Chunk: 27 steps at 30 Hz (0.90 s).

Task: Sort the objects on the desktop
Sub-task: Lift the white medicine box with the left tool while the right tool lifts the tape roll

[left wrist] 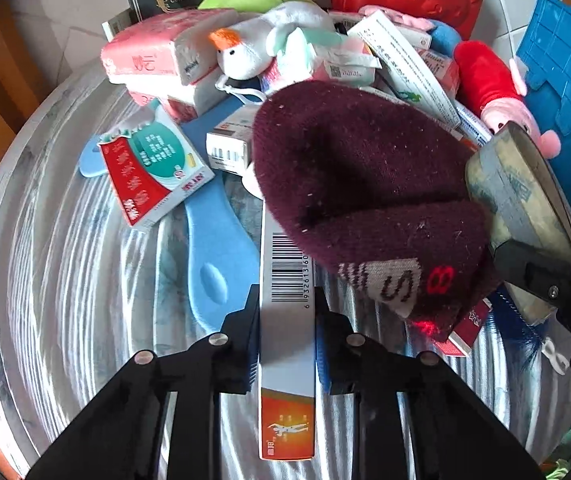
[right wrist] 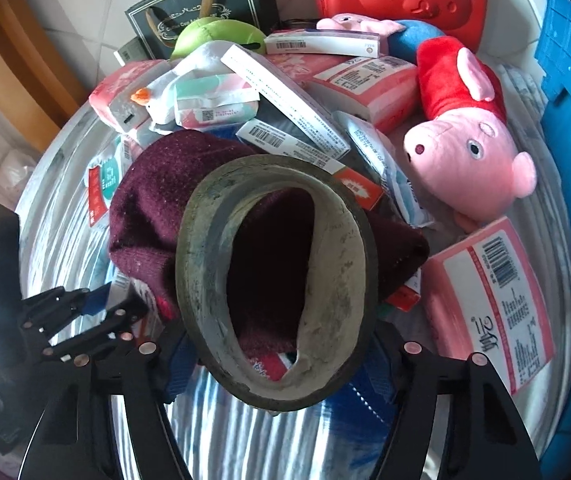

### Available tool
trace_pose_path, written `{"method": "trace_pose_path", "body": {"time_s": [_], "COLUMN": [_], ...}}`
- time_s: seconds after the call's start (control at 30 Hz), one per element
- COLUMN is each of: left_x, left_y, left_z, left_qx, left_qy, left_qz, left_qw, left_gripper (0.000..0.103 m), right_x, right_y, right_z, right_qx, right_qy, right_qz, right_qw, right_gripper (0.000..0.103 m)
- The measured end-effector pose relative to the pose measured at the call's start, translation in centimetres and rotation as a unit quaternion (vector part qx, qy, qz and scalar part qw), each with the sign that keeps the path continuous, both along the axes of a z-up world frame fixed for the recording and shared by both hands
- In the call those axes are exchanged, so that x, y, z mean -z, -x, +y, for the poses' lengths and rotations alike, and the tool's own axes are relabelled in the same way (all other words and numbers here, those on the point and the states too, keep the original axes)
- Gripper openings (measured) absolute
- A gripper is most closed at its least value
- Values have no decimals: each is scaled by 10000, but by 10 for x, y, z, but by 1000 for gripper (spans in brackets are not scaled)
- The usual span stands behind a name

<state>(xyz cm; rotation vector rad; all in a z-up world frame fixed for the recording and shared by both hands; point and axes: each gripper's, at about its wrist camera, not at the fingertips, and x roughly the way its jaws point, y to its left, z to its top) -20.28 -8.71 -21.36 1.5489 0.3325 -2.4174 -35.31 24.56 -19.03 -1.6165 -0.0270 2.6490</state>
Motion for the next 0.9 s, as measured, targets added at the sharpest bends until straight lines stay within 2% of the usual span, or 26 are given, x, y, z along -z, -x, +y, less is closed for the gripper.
{"method": "trace_pose_path", "body": {"time_s": [0.2,0.37,0.67,0.9], "left_x": [-59,-106,-211,-279], "left_y": [-37,-54,-77,-54], "left_z": [-4,2,77,164], "left_qx": [-222,-146,601,1219], "left_qy": [307,567,702,614], "left_qz": [710,1367,2365,2953], "left_qw": [9968,9889,9672,9456], "left_gripper": [22,22,22,22], "right_x": [-34,-71,-155,-235], "right_y": [-24,-51,-110,-161], "right_z": [-9,-24,-27,22], "right_qx": [-184,-353,-291,105], "right_qy": [-83,-197,-504,-805], "right_qz": [365,822,1845,2553], "right_qw": [9991,9958,9811,9634], "right_gripper": [66,65,65,65]}}
